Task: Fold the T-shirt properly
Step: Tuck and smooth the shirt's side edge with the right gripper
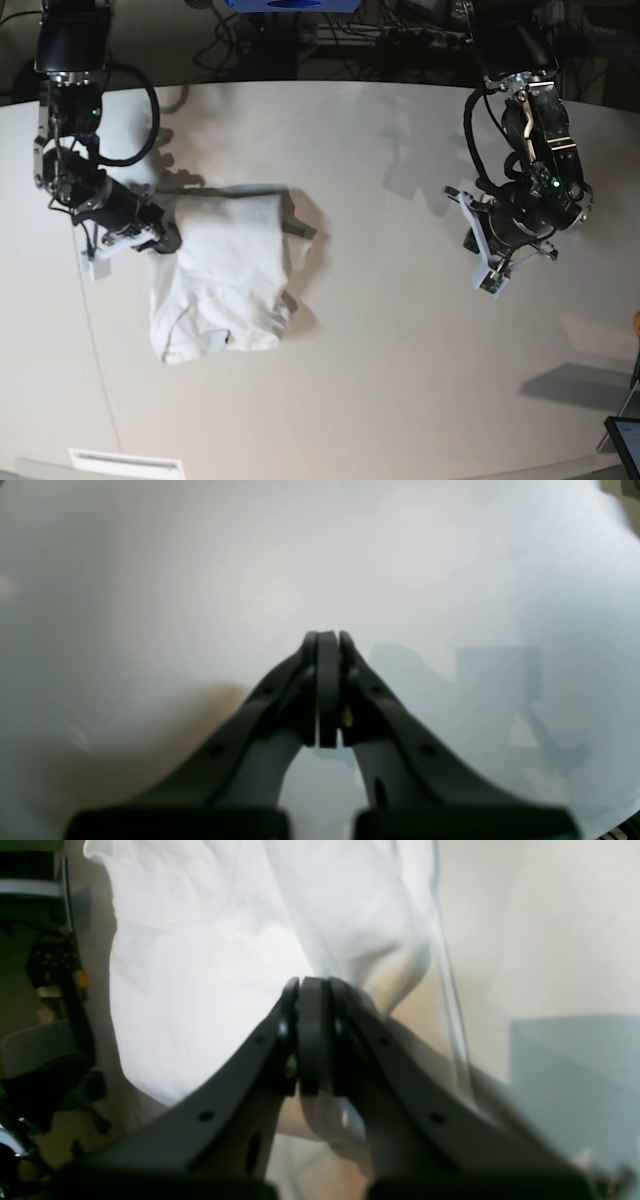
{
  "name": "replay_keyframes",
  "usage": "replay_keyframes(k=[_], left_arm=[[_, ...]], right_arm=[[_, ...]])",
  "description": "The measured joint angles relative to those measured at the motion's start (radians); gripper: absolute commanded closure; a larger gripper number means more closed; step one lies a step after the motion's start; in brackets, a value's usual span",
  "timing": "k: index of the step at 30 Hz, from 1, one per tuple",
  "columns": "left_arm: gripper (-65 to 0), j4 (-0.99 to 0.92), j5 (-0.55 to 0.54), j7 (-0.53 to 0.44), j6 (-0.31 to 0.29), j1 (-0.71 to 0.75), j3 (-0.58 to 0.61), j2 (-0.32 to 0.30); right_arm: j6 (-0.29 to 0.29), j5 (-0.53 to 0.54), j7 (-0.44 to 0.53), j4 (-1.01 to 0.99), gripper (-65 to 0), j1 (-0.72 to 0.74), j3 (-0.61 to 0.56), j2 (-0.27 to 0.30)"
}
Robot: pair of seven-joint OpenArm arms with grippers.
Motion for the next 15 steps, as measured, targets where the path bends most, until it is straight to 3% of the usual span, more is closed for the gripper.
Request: replay_keyframes(k=[7,15], left_arm=[[0.0,0.000,0.000,0.000,0.000,0.000,0.000,0.000],[0.0,0.000,0.000,0.000,0.000,0.000,0.000,-0.001]], right_arm=[[-0.019,-0.023,-0.097,0.161,-3.0,0.005,0.000,-0.002],[-0.018,-0.018,-0.117,0.106,-3.0,0.116,0.000,-0.002]])
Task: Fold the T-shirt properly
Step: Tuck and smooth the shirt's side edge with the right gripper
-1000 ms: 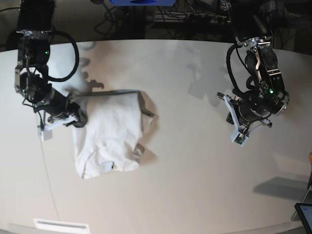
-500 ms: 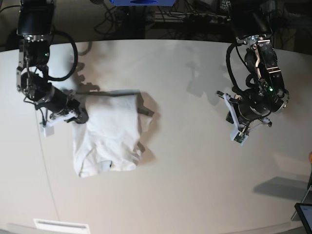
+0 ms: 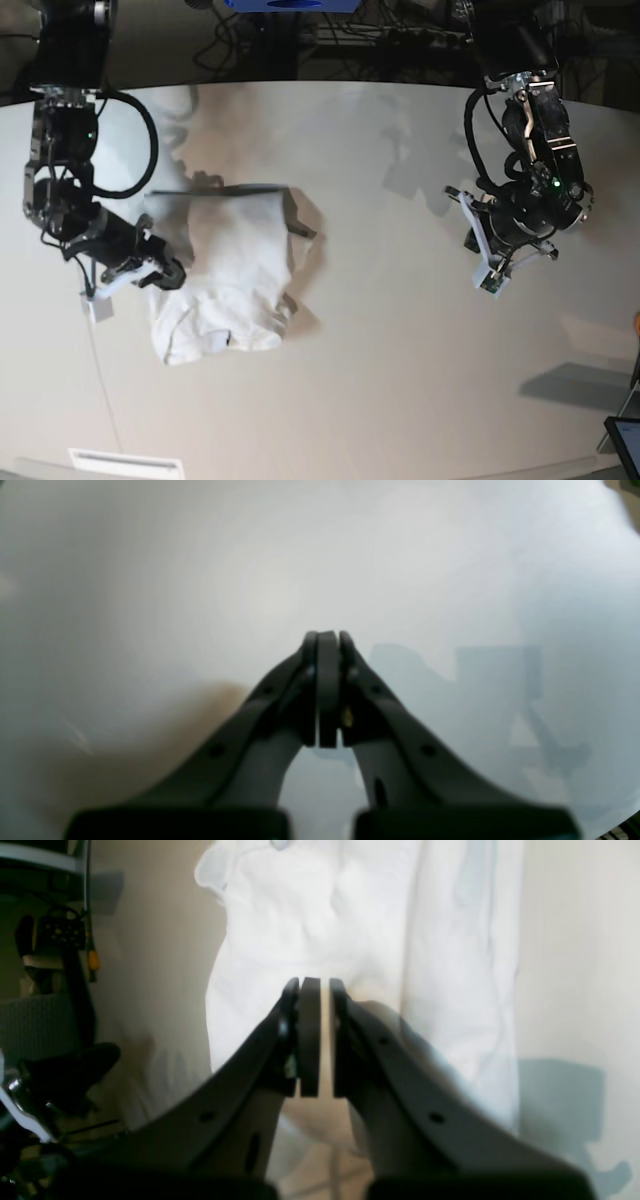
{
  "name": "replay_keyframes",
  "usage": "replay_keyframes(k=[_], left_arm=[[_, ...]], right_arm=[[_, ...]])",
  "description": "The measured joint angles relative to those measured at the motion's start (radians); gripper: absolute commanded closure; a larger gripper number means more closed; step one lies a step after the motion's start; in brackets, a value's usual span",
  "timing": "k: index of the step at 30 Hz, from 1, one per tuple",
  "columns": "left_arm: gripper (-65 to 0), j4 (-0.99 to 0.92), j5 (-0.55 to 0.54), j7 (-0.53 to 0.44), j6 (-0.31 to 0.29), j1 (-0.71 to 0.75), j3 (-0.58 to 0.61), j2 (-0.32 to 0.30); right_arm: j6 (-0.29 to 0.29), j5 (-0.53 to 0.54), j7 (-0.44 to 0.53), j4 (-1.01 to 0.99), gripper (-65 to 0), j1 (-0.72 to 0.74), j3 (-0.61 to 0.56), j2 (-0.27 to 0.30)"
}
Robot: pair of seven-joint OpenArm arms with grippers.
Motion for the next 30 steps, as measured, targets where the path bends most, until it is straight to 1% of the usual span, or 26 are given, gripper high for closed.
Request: replay_keyframes(k=[1,3,6,13,16,18,20,26,27,29,30], left_arm=[[0.0,0.000,0.000,0.000,0.000,0.000,0.000,-0.001],[0.0,0.000,0.000,0.000,0.000,0.000,0.000,-0.002],[0.0,0.000,0.000,0.000,0.000,0.000,0.000,-0.001],[0.0,0.000,0.000,0.000,0.000,0.000,0.000,-0.002],[0.0,0.000,0.000,0.000,0.000,0.000,0.000,-0.002],[0.0,-0.001,0.000,0.000,0.000,0.000,0.000,-0.002],[0.0,-0.001,0.000,0.000,0.000,0.000,0.000,-0.002],[0.0,-0.002,0.000,0.000,0.000,0.000,0.000,-0.005],[0.0,-0.002,0.000,0.000,0.000,0.000,0.000,-0.005],[0.0,-0.002,0.000,0.000,0.000,0.000,0.000,-0.005],[0.0,-0.002,0.000,0.000,0.000,0.000,0.000,-0.005]], right_arm=[[0.010,0.000,0.001,-0.040,-3.0,0.024,0.000,-0.001],[0.012,-0.006,0.016,-0.132,-3.0,0.065,0.000,-0.002],[0.013,-0.013,0.014,-0.235,-3.0,0.076,0.000,0.000],[0.119,0.005,0.072,-0.357,-3.0,0.095,-0.003,0.004],[0.143,0.003,0.062,-0.344,-3.0,0.093,-0.002,0.006],[0.145,0.029,0.053,-0.311,-3.0,0.083,-0.002,0.006],[0.145,0.099,0.045,-0.266,-3.0,0.066,-0.002,0.006],[0.146,0.303,-0.076,-0.115,-3.2,0.064,-0.002,0.005],[0.138,0.325,-0.088,-0.114,-3.2,0.061,-0.002,0.003],[0.082,0.339,-0.092,-0.115,-3.2,0.029,-0.002,-0.008],[0.045,0.339,-0.096,-0.117,-3.2,0.003,-0.002,-0.016]])
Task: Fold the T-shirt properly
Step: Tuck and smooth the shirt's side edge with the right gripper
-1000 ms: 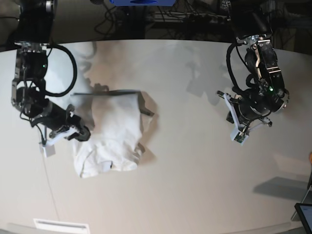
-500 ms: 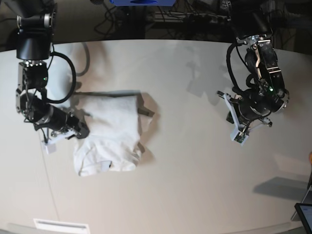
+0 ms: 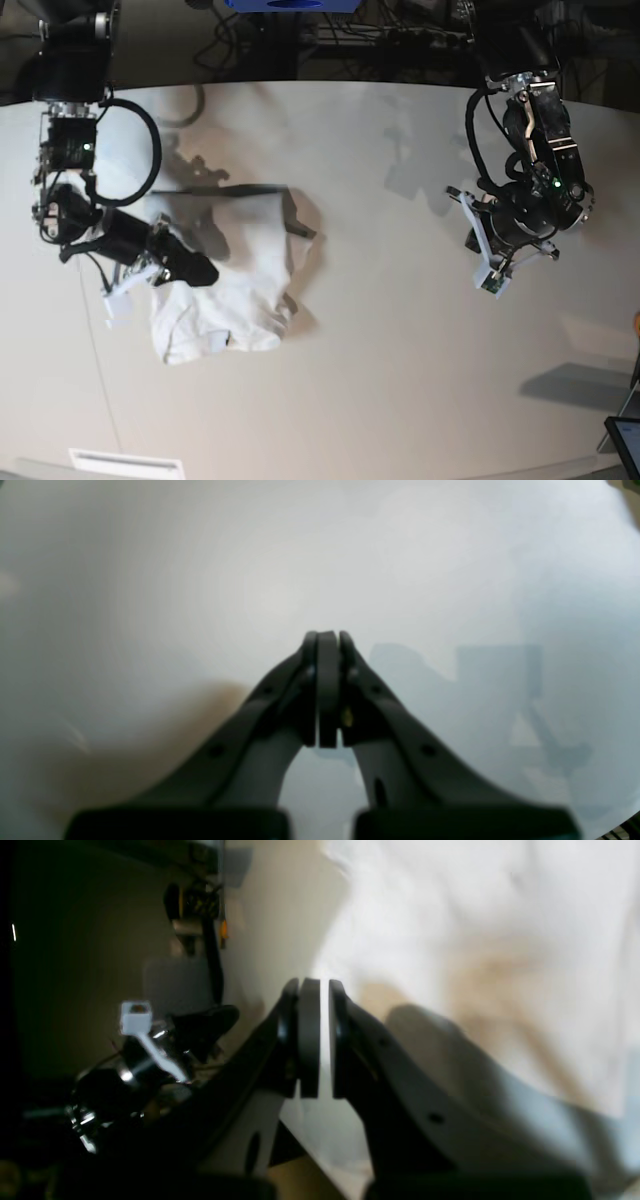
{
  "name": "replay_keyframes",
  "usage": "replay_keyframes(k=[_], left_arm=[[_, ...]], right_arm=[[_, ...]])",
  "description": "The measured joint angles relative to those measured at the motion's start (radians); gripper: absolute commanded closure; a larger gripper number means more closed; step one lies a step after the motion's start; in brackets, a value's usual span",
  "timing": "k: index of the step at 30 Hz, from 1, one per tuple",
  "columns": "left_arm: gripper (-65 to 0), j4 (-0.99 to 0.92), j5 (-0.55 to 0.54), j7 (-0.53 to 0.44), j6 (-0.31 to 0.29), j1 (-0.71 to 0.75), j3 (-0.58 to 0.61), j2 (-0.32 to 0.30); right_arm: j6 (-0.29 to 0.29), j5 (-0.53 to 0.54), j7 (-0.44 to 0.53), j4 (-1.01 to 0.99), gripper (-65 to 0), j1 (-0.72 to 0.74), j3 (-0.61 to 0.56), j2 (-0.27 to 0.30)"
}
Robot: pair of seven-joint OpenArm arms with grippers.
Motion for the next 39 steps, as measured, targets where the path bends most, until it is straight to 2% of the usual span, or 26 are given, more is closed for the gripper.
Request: replay_keyframes(k=[4,8,11,14,18,19,22,27,29,31,33,39], left_arm=[[0.0,0.000,0.000,0.000,0.000,0.000,0.000,0.000],[0.0,-0.001,0.000,0.000,0.000,-0.001,0.000,0.000],[0.0,-0.001,0.000,0.000,0.000,0.000,0.000,-0.002],[0.0,-0.001,0.000,0.000,0.000,0.000,0.000,-0.002],[0.0,-0.001,0.000,0.000,0.000,0.000,0.000,-0.002],[0.0,-0.001,0.000,0.000,0.000,0.000,0.000,-0.002],[0.0,-0.001,0.001,0.000,0.000,0.000,0.000,-0.002],[0.0,-0.001,0.004,0.000,0.000,0.000,0.000,-0.002],[0.0,-0.001,0.005,0.000,0.000,0.000,0.000,-0.003],[0.0,-0.002,0.003,0.000,0.000,0.000,0.000,-0.002],[0.0,-0.002,0.003,0.000,0.000,0.000,0.000,-0.002],[0.0,-0.002,0.000,0.000,0.000,0.000,0.000,0.000]], right_arm=[[-0.080,-0.008,-0.009,-0.007,-3.2,-0.068,-0.004,-0.019],[-0.136,0.004,-0.001,-0.029,-3.2,-0.055,-0.004,-0.026],[-0.177,0.026,0.053,-0.087,-3.2,-0.058,-0.004,-0.026],[-0.262,0.059,0.083,-0.130,-3.2,-0.051,-0.005,-0.023],[-0.310,0.082,0.089,-0.152,-3.0,-0.048,-0.004,-0.023],[-0.334,0.080,0.089,-0.146,-3.0,-0.048,-0.004,-0.024],[-0.379,-0.012,0.084,-0.104,-3.0,-0.045,-0.004,-0.035],[-0.402,-0.122,0.109,0.055,-3.0,-0.092,-0.004,-0.045],[-0.373,-0.154,0.105,0.142,-3.0,-0.107,-0.004,-0.039],[-0.329,-0.122,0.065,0.222,-3.0,-0.097,-0.004,-0.036],[-0.312,-0.015,0.047,0.236,-3.2,-0.082,-0.007,-0.038],[-0.310,-0.002,0.042,0.225,-3.3,-0.100,-0.110,-0.032]])
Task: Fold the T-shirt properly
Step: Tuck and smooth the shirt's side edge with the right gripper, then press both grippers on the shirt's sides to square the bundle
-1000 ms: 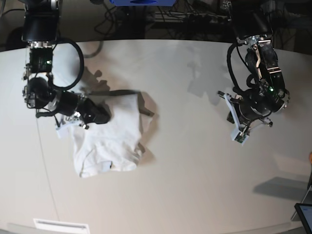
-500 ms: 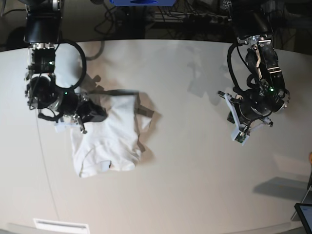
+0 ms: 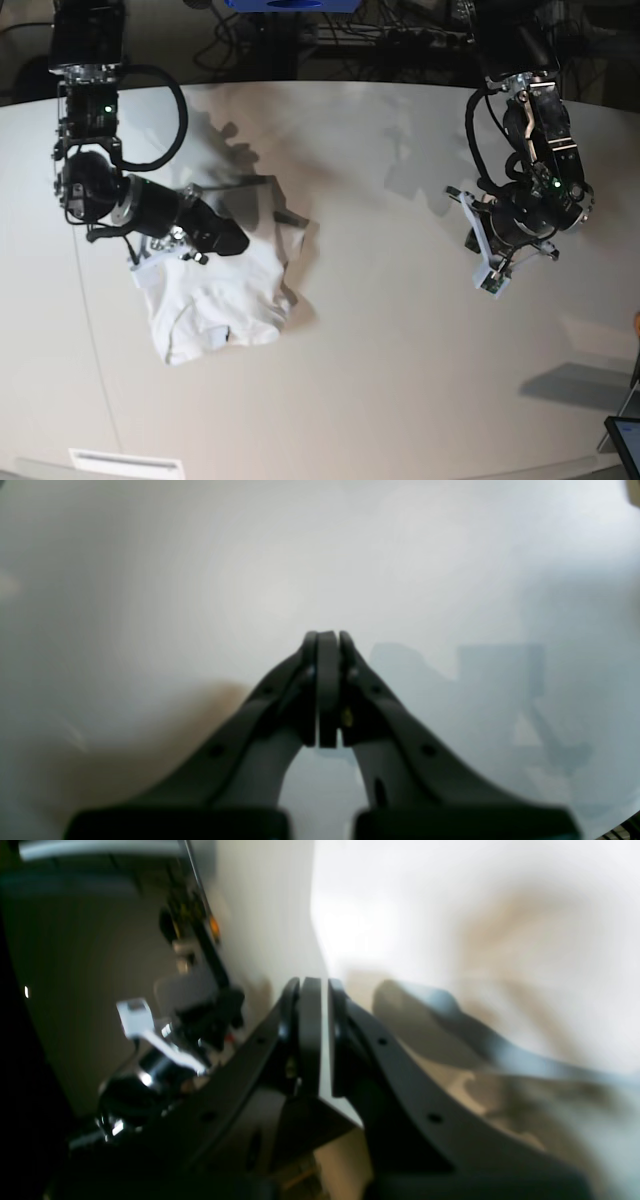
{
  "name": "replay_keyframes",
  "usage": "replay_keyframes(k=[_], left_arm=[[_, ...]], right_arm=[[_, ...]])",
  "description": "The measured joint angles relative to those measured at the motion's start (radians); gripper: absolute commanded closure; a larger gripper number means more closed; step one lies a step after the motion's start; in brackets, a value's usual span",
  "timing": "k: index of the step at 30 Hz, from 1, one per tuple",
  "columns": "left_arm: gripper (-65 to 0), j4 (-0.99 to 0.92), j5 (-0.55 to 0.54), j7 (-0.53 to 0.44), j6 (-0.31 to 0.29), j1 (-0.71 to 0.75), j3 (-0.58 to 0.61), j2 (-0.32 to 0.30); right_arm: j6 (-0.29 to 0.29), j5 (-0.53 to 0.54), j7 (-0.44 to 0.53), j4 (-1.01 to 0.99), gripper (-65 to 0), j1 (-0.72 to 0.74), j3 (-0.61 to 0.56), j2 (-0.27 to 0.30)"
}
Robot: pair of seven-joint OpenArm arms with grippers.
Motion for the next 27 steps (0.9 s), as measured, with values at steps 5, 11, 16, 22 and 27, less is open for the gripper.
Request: replay_keyframes(k=[5,11,16,22,27], left_arm=[[0.0,-0.001,0.001,0.000,0.000,0.000,0.000,-0.002],[0.0,-0.001,0.003,0.002,0.000,0.018,0.000,-0.014],[0.0,0.000,0.000,0.000,0.000,0.016,-0.001,-0.015],[0.0,0.035,0.008,0.004,0.000,0.017,0.003,0.013],[0.0,0.095,0.006,0.000,0.000,0.003,0.049,0.143]], right_arm=[[0.003,0.003,0.006,-0.115,-3.2,0.009,-0.055,-0.011],[0.005,-0.051,0.061,-0.207,-3.2,0.001,-0.056,-0.001],[0.011,-0.106,0.062,-0.192,-3.0,-0.005,-0.056,-0.010],[0.001,-0.133,0.069,0.071,-3.0,-0.020,-0.054,0.005],[0.005,-0.132,0.073,0.095,-3.0,0.010,-0.053,0.019]])
